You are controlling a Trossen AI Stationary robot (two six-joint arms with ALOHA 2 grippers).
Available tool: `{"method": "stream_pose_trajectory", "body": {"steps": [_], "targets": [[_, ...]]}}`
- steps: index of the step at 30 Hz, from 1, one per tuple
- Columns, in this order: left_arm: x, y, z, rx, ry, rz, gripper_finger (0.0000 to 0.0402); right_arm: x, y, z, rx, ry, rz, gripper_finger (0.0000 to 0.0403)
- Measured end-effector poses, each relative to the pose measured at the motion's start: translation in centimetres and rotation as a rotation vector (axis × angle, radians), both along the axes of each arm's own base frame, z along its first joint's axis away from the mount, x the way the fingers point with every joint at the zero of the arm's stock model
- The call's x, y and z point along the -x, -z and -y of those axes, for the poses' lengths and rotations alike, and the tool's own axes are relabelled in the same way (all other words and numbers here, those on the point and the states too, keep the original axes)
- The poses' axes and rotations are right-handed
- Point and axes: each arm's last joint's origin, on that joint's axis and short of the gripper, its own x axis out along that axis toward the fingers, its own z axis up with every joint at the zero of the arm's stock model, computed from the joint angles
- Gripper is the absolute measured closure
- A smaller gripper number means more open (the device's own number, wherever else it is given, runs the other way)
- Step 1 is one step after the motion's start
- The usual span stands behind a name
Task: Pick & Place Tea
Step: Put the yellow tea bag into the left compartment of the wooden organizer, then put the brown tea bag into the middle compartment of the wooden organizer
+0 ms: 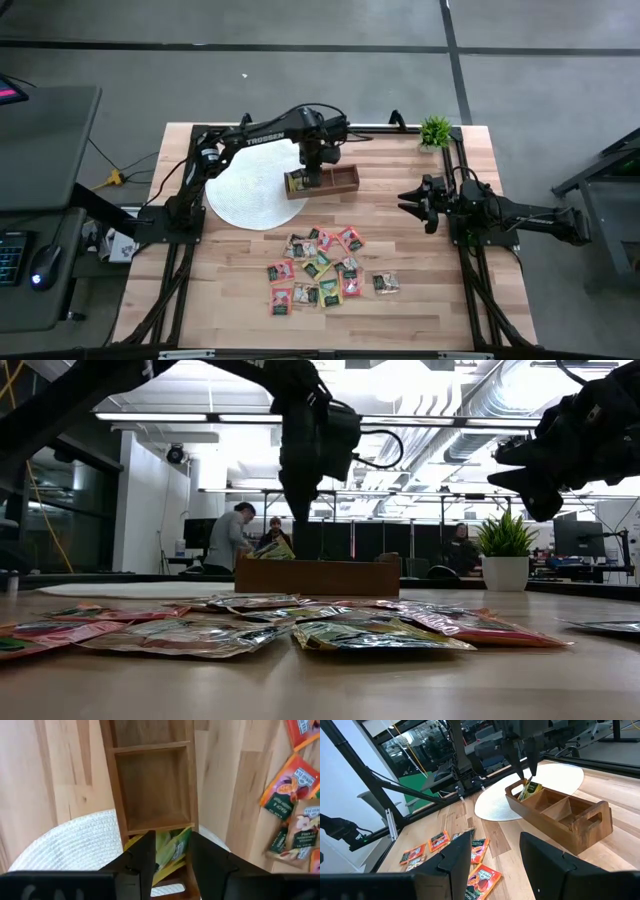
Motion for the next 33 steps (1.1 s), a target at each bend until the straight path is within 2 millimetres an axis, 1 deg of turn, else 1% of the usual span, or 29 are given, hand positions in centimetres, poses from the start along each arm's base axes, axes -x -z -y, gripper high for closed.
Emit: {"method": "stream_pose_trajectory", "body": {"steps": [4,11,23,30,33], "targets": [[-0.1,0.9,-0.1,-0.029,0.02,-0.005,0.0286,0.0,0.0,0.0,0.001,0.0,0.0,0.0238],[-0.3,1.4,-0.2,-0.071,0.044,-0.001,0.0286,0.0,0.0,0.0,0.001,0.0,0.0,0.0238],[0.4,3.4,-0.1,-0.09,0.117,-0.092,0.0286,0.0,0.0,0.0,0.0,0.0,0.0,0.0238],[0.4,3.5,-0.1,-0.096,0.115,-0.086,0.0286,0.0,0.0,0.0,0.001,0.0,0.0,0.0238],[0.3,3.2,-0.1,-0.093,0.114,-0.077,0.0286,0.0,0.0,0.0,0.001,-0.001,0.0,0.0238]]}}
